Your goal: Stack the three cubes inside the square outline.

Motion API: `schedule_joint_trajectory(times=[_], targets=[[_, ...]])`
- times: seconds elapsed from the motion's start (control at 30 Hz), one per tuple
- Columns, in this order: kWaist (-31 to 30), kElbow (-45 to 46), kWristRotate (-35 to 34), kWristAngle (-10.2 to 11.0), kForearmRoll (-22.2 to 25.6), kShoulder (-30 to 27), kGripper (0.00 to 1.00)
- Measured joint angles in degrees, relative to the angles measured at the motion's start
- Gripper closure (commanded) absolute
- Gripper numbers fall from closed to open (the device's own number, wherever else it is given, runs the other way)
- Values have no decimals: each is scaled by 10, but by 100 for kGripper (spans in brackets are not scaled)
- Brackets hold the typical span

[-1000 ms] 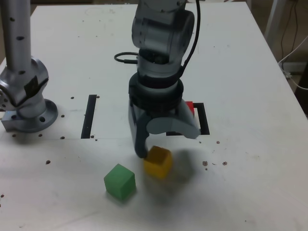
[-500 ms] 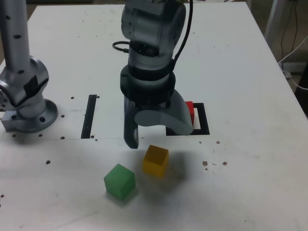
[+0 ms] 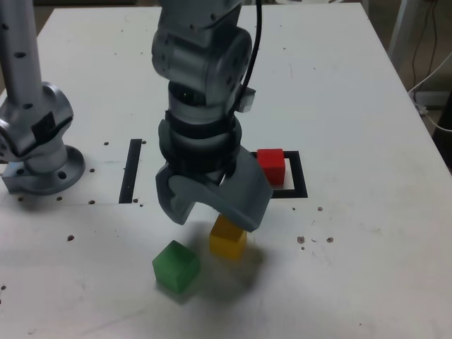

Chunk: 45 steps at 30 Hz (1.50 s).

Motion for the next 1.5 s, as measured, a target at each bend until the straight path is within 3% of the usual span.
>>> schedule_joint_trajectory(times=[0.23,0.53,0.8,1.07,1.27,1.5], targets=[[-3,-14,21,-19,-4,33,15],[-4,-36,25,-19,-18,60,19],[3,-32,25,-19,-28,66,35],[9,-22,25,-25,-34,69,41],[10,-22,25,-28,-35,69,56],[10,-23,25,-30,-39,68,67]])
